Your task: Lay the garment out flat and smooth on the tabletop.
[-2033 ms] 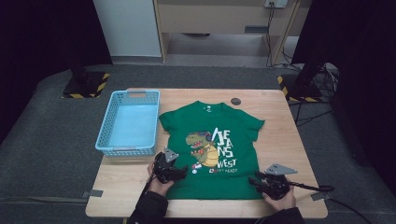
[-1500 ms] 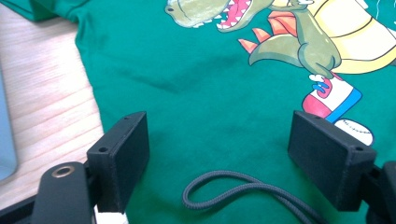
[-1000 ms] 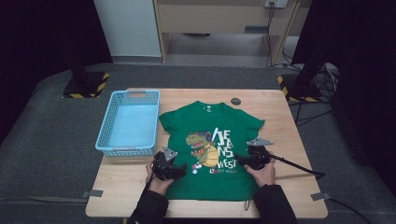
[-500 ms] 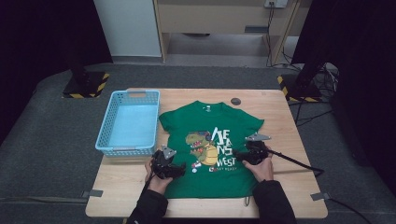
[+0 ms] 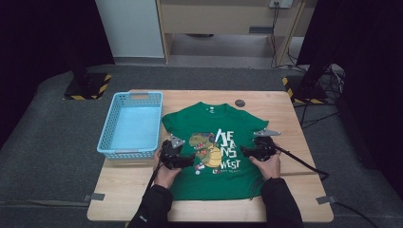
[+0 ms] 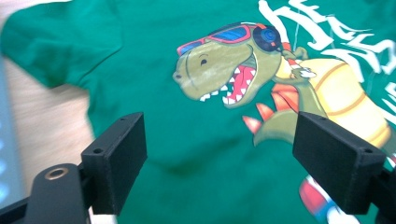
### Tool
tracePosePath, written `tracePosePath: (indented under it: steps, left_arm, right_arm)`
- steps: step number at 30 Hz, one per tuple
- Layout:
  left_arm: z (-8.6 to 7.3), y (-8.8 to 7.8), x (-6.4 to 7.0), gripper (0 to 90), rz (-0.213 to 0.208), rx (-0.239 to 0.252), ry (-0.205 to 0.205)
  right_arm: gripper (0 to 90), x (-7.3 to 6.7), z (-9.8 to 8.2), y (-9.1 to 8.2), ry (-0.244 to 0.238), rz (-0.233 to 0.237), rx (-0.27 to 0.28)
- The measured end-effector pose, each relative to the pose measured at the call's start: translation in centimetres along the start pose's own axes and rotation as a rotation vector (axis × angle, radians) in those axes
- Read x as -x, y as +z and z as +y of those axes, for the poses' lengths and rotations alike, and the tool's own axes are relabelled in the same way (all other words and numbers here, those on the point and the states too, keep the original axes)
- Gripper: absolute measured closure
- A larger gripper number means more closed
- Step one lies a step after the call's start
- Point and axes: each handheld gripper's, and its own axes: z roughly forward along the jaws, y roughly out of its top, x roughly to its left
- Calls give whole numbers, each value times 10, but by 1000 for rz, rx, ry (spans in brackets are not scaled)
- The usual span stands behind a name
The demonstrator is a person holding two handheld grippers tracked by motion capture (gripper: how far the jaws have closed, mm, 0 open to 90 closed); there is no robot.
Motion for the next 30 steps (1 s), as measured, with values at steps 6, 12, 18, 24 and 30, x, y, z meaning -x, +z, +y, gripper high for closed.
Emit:
tracePosePath:
  steps: [6, 12, 18, 24, 30]
  left_arm:
    - [4, 28, -6, 194, -5, -77, -16]
    - [5, 36, -11, 203, 23, -88, -4]
    - [9, 39, -16, 204, 27, -84, -26]
    - [2, 14, -11, 198, -18, -48, -23]
    - [-22, -13, 6, 185, -41, -59, 24]
  right_arm:
    - [177, 0, 1, 19, -5, -4, -47]
    - [170, 1, 3, 28, -26, -25, -35]
    - [197, 2, 7, 33, -7, -38, -19]
    - [194, -1, 2, 5, 16, 9, 23]
    - [192, -13, -13, -24, 16, 50, 41]
